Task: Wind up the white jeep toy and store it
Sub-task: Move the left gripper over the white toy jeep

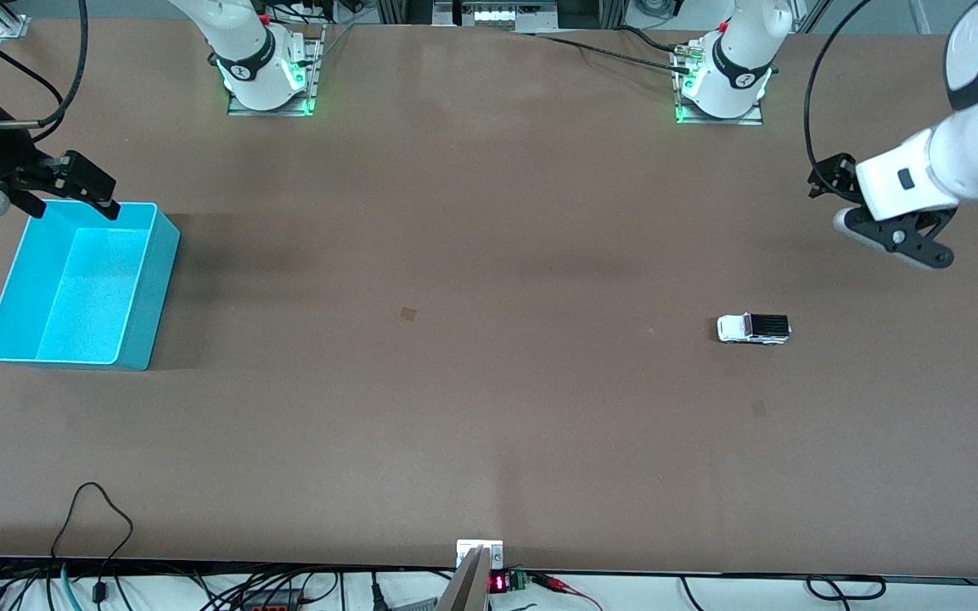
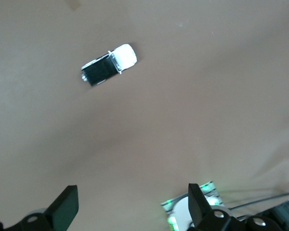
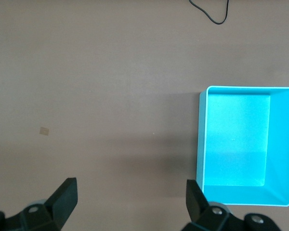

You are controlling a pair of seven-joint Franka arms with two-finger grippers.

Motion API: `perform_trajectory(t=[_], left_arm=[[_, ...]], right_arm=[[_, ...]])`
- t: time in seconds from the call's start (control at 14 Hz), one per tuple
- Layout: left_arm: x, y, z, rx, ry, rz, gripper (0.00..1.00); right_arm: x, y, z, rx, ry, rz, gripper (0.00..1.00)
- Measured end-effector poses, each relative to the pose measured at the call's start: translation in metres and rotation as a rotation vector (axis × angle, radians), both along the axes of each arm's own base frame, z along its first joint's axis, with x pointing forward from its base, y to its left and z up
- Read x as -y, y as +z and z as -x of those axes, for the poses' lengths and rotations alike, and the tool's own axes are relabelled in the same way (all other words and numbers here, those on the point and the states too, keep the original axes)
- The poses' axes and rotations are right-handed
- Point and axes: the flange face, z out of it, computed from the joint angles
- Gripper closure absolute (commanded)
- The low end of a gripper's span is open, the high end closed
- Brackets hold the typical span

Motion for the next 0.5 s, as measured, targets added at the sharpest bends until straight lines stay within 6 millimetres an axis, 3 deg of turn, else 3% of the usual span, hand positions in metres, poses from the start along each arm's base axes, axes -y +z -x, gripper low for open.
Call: perform_trajectory(t=[0.21,0.5], left_arm=[[-0.008,-0.046,-0.021,0.001,-0.17,0.064,0.0],[-0.012,-0.106,-0.029,0.065,-0.407,0.123,0.0]], right_arm=[[-0.002,0.0,0.0,0.0,0.003,0.0,0.0],[-0.009,0.0,0.001,-0.001,0.018,0.0,0.0]])
